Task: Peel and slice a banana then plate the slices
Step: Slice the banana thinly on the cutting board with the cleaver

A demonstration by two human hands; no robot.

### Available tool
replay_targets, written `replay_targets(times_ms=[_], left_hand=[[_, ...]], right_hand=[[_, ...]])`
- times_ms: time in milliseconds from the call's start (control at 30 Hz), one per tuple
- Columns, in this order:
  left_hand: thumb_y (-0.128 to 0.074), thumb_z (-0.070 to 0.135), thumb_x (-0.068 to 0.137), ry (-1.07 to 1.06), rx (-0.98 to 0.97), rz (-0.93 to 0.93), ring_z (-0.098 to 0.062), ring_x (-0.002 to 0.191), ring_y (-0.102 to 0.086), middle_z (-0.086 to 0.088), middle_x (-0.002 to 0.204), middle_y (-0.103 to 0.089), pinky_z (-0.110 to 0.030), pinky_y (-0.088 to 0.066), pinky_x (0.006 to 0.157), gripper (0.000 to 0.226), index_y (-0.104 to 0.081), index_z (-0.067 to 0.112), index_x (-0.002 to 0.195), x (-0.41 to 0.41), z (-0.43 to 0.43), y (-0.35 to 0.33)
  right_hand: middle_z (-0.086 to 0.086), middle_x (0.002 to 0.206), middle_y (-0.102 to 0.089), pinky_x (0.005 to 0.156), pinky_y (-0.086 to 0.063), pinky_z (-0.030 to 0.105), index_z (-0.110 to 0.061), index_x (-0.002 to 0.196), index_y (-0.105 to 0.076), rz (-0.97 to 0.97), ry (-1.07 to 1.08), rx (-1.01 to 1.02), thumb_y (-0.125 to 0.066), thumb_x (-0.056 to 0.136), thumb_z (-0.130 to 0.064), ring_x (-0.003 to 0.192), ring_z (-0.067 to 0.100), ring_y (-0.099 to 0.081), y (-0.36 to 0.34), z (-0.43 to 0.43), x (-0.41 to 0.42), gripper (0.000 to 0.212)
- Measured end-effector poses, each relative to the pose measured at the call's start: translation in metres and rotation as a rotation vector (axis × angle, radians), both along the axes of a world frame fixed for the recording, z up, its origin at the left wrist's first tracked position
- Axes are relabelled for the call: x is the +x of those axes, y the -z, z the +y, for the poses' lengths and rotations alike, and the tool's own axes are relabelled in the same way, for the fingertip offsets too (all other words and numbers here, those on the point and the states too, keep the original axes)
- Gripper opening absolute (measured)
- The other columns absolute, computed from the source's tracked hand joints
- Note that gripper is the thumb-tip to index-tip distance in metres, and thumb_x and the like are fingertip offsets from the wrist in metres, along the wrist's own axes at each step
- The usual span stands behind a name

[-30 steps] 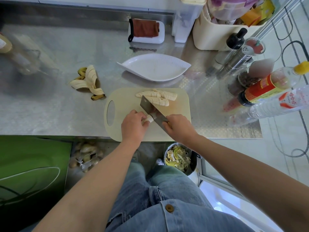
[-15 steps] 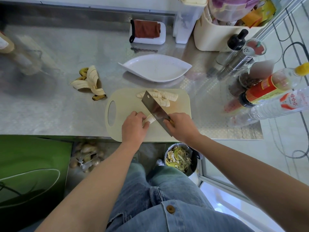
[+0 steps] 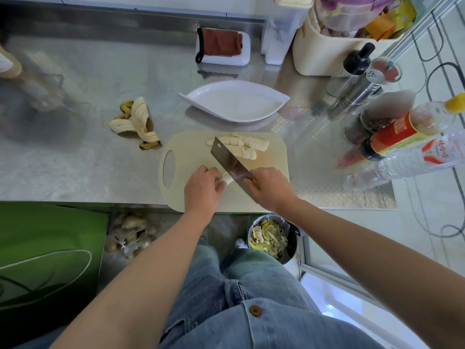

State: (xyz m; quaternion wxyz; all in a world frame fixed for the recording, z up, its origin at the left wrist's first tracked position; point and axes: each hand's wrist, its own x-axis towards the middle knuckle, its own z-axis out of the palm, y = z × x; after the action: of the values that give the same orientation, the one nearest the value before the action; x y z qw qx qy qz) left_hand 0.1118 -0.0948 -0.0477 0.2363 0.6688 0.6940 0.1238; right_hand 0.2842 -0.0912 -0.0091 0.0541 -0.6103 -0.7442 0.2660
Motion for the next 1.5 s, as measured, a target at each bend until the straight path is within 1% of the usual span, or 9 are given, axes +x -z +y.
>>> replay_targets(times_ms=[133,267,467,733,900,1033,1200,1333,1500], left_hand=[[-0.066,0.026,0.088,-0.002,-0.007,-0.005,-0.023,0.082,-0.056,-0.005,0.097,-0.058,-0.035,-0.048,0.069,0.018,-0.066,0.015,0.102,0.0006,0.0002,-0.0004],[-0.066,0.026,0.088,-0.006,-0.006,-0.017,-0.022,0.082,-0.055,-0.005,0.096,-0.058,-0.031,-0.043,0.067,0.019,-0.066,0.015,0.102,0.0009,0.0002,0.0003],[-0.066,0.026,0.088,-0.006,0.004,-0.017,-0.020,0.081,-0.054,-0.004,0.097,-0.058,-0.026,-0.039,0.066,0.018,-0.066,0.014,0.101,-0.0003,-0.0001,0.0006],[-0.065,0.027,0.089,-0.014,0.003,-0.007,-0.019,0.080,-0.053,-0.004,0.096,-0.058,-0.026,-0.040,0.066,0.018,-0.066,0.015,0.102,0.0002,0.0001,-0.0003],[-0.066,0.027,0.089,-0.014,0.002,-0.008,-0.020,0.081,-0.055,-0.005,0.097,-0.059,-0.027,-0.041,0.067,0.019,-0.066,0.014,0.102,0.0003,0.0001,-0.0008],[-0.067,0.028,0.088,-0.019,-0.001,-0.008,-0.021,0.082,-0.055,-0.005,0.097,-0.059,-0.031,-0.046,0.069,0.020,-0.066,0.015,0.103,0.0016,0.0003,-0.0017],[-0.066,0.027,0.088,-0.021,-0.001,-0.009,-0.020,0.083,-0.056,-0.004,0.098,-0.059,-0.030,-0.048,0.070,0.019,-0.066,0.016,0.103,0.0019,-0.0002,-0.0023],[-0.065,0.027,0.089,-0.012,0.000,-0.004,-0.021,0.082,-0.055,-0.005,0.097,-0.058,-0.032,-0.049,0.069,0.018,-0.066,0.015,0.102,0.0007,-0.0005,-0.0019],[-0.065,0.027,0.089,-0.008,0.004,-0.010,-0.020,0.081,-0.055,-0.005,0.097,-0.059,-0.029,-0.047,0.068,0.018,-0.066,0.015,0.102,0.0008,-0.0002,-0.0015]], right_hand=[[0.005,0.070,-0.052,0.058,-0.031,0.029,-0.011,0.072,-0.052,-0.035,-0.016,-0.047,-0.046,0.095,-0.023,0.065,0.025,-0.048,0.0001,-0.0034,-0.0002,0.026],[0.006,0.067,-0.051,0.057,-0.031,0.030,-0.013,0.068,-0.045,-0.046,-0.006,-0.062,-0.046,0.095,-0.023,0.063,0.026,-0.048,0.0024,-0.0055,0.0023,0.029],[0.003,0.066,-0.051,0.056,-0.032,0.030,-0.014,0.067,-0.045,0.035,0.012,0.015,-0.048,0.093,-0.021,0.059,0.024,-0.048,-0.0002,-0.0038,0.0000,0.027],[0.003,0.068,-0.052,0.058,-0.031,0.029,-0.019,0.072,-0.046,0.027,-0.013,-0.001,-0.047,0.094,-0.021,0.062,0.022,-0.047,-0.0012,-0.0024,-0.0013,0.023],[0.004,0.071,-0.054,0.059,-0.033,0.030,-0.011,0.079,-0.060,0.006,-0.021,-0.010,-0.047,0.095,-0.022,0.064,0.022,-0.047,-0.0012,-0.0021,-0.0017,0.024],[0.006,0.068,-0.051,0.058,-0.032,0.030,-0.014,0.072,-0.048,-0.044,-0.033,-0.053,-0.046,0.095,-0.022,0.063,0.025,-0.048,0.0012,-0.0044,-0.0013,0.025],[0.003,0.066,-0.048,0.049,-0.024,0.027,-0.015,0.069,-0.045,-0.032,-0.053,-0.015,-0.046,0.096,-0.023,0.059,0.021,-0.043,-0.0018,-0.0052,0.0005,0.028],[0.003,0.064,-0.047,0.055,-0.028,0.029,-0.015,0.067,-0.042,0.034,-0.013,0.021,-0.048,0.094,-0.021,0.057,0.022,-0.043,-0.0035,-0.0055,0.0010,0.029],[0.003,0.066,-0.050,0.056,-0.030,0.029,-0.016,0.069,-0.046,0.016,-0.026,0.011,-0.047,0.094,-0.022,0.060,0.023,-0.046,-0.0013,-0.0028,-0.0001,0.026]])
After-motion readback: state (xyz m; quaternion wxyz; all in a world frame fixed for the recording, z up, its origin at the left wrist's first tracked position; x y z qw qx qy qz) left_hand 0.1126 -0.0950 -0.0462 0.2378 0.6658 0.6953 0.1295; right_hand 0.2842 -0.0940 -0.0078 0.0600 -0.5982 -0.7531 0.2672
